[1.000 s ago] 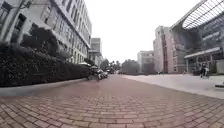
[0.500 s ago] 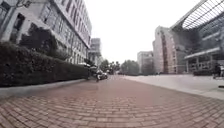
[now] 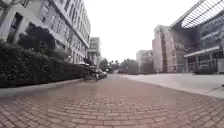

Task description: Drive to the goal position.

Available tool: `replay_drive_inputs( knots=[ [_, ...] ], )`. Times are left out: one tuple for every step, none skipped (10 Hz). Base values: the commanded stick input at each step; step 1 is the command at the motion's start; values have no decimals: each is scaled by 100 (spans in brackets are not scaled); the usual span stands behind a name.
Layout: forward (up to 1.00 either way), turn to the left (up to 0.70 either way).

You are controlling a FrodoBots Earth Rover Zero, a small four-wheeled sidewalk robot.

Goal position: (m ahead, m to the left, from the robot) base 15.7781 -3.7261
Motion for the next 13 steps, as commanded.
replay_drive_inputs(
  knots=[
    [45, 0],
    [45, 0],
    [45, 0],
    [45, 0],
    [45, 0],
    [45, 0],
    [45, 0],
    [45, 0],
    [45, 0],
    [45, 0],
    [45, 0],
    [45, 0],
    [45, 0]
  ],
)
